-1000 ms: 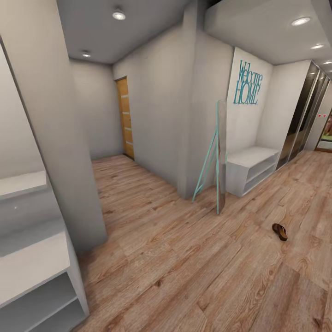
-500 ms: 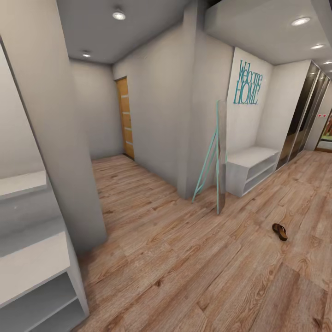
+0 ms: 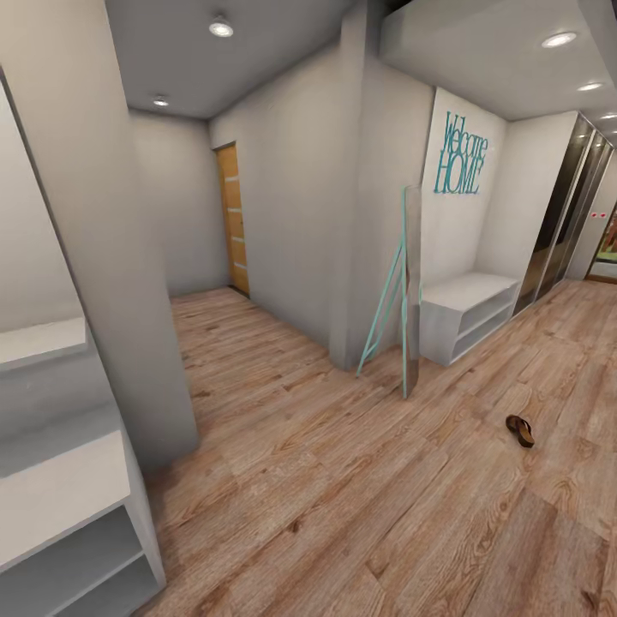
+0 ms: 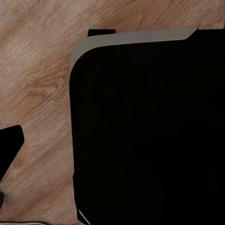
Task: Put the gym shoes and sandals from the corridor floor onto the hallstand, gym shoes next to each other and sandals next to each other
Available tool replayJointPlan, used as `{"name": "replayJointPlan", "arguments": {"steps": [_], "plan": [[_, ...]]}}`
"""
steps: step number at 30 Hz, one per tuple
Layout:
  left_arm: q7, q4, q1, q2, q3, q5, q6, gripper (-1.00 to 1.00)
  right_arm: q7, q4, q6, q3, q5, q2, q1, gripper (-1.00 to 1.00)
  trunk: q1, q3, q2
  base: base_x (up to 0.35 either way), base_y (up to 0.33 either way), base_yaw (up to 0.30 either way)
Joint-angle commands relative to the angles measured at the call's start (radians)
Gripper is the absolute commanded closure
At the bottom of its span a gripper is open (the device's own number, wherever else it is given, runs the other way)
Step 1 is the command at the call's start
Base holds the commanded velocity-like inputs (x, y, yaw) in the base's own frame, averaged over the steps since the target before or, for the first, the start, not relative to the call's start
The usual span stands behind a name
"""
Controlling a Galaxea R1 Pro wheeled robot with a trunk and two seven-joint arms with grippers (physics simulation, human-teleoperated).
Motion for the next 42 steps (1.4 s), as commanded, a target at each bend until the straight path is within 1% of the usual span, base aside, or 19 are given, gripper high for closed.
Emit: {"name": "replayJointPlan", "arguments": {"steps": [1, 7, 8, 13, 14, 15, 21, 22, 24, 25, 27, 29, 32, 36, 42], "plan": [[0.000, -0.006, 0.000, 0.001, 0.000, 0.000, -0.002, -1.00, -0.001, -0.006, -0.009, 0.000, 0.000, -0.005, 0.000, -1.00, 0.000, -0.001, 0.000, 0.000, 0.000, 0.000], [0.000, -0.040, -0.006, 0.005, 0.000, -0.002, -0.003, -1.00, -0.001, -0.039, -0.042, -0.003, 0.000, -0.035, 0.000, -1.00, 0.000, -0.001, 0.000, 0.000, 0.000, 0.000], [0.000, -0.147, -0.010, 0.005, 0.000, -0.003, -0.010, -1.00, -0.001, -0.108, -0.137, -0.004, 0.000, -0.039, 0.000, -1.00, 0.000, -0.001, 0.000, 0.000, 0.000, 0.000], [0.004, -0.169, -0.037, 0.004, -0.001, -0.005, -0.062, -1.00, -0.001, -0.213, -0.145, -0.006, -0.001, -0.046, -0.001, -1.00, 0.000, -0.001, 0.000, 0.000, 0.000, 0.000], [0.004, -0.174, -0.051, 0.004, -0.001, -0.006, -0.083, -1.00, -0.001, -0.248, -0.146, -0.007, -0.001, -0.046, -0.002, -1.00, 0.000, -0.001, 0.000, 0.000, 0.000, 0.000], [0.005, -0.181, -0.086, 0.004, -0.002, -0.008, -0.110, -1.00, -0.001, -0.312, -0.147, -0.007, -0.001, -0.047, -0.009, -1.00, 0.000, -0.001, 0.000, 0.000, 0.000, 0.000], [0.005, -0.184, -0.145, 0.004, -0.004, -0.009, -0.125, -1.00, -0.001, -0.380, -0.152, -0.007, -0.001, -0.048, -0.026, -1.00, 0.000, -0.001, 0.000, 0.000, 0.000, 0.000], [0.005, -0.185, -0.162, 0.005, -0.005, -0.010, -0.128, -1.00, -0.001, -0.393, -0.158, -0.007, -0.001, -0.048, -0.034, -1.00, 0.000, -0.001, 0.000, 0.000, 0.000, 0.000], [0.005, -0.185, -0.181, 0.005, -0.007, -0.011, -0.132, -1.00, -0.001, -0.404, -0.176, -0.007, -0.001, -0.048, -0.046, -1.00, 0.000, -0.001, 0.000, 0.000, 0.000, 0.000], [0.005, -0.185, -0.195, 0.007, -0.007, -0.010, -0.140, -1.00, -0.001, -0.408, -0.200, -0.007, -0.001, -0.048, -0.056, -1.00, 0.000, -0.001, 0.000, 0.000, 0.000, 0.000], [0.005, -0.185, -0.202, 0.007, -0.007, -0.010, -0.152, -1.00, -0.001, -0.408, -0.218, -0.008, -0.002, -0.048, -0.060, -1.00, 0.000, -0.001, 0.000, 0.000, 0.000, 0.000], [0.003, -0.180, -0.206, 0.007, -0.006, -0.009, -0.217, -1.00, -0.001, -0.404, -0.252, -0.008, -0.002, -0.048, -0.065, -1.00, 0.000, -0.001, 0.000, 0.000, 0.000, 0.000], [-0.002, -0.174, -0.204, 0.007, -0.004, -0.004, -0.266, -1.00, -0.001, -0.394, -0.268, -0.008, -0.001, -0.048, -0.067, -1.00, 0.000, -0.001, 0.000, 0.000, 0.000, 0.000], [-0.006, -0.170, -0.203, 0.007, -0.002, 0.000, -0.285, -1.00, 0.002, -0.373, -0.276, -0.007, 0.001, -0.049, -0.067, -1.00, 0.000, -0.001, 0.000, 0.000, 0.000, 0.000], [-0.008, -0.166, -0.199, 0.008, -0.006, -0.004, -0.300, -1.00, 0.005, -0.355, -0.280, -0.007, 0.001, -0.049, -0.068, -1.00, 0.000, -0.001, 0.000, 0.000, 0.000, 0.000]]}}
